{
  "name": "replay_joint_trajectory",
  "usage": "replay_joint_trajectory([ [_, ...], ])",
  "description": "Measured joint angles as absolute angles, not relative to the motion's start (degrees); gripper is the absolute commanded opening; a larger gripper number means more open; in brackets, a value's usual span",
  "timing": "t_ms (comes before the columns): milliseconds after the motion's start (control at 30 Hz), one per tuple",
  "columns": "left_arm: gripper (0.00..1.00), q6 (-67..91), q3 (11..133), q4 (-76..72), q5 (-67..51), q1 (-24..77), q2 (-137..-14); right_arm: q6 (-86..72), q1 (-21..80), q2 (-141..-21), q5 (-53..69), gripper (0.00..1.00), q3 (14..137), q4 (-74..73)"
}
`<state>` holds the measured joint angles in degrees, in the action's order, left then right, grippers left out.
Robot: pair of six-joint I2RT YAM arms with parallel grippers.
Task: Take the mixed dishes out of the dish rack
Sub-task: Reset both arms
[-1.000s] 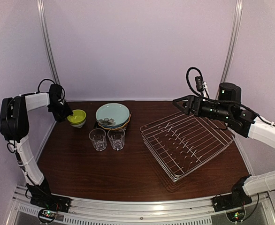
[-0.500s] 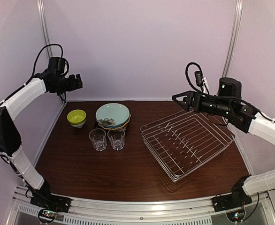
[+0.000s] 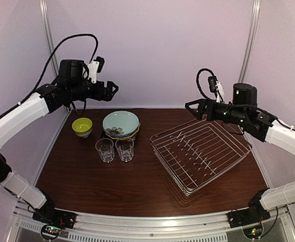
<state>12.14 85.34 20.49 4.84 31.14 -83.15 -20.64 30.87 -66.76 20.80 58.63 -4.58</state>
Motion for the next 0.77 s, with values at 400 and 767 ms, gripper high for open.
replay_joint_trajectory([
  [400,0.97,12.58,71.16,14.63,3.2,38.46,-84.6,-19.73,30.85,-70.04,19.18,1.0,49.76,1.91],
  [767,0.97,17.06,65.76,10.79,6.02,38.74,-84.95,-21.43,30.85,-72.31,19.2,1.0,42.68,9.76],
])
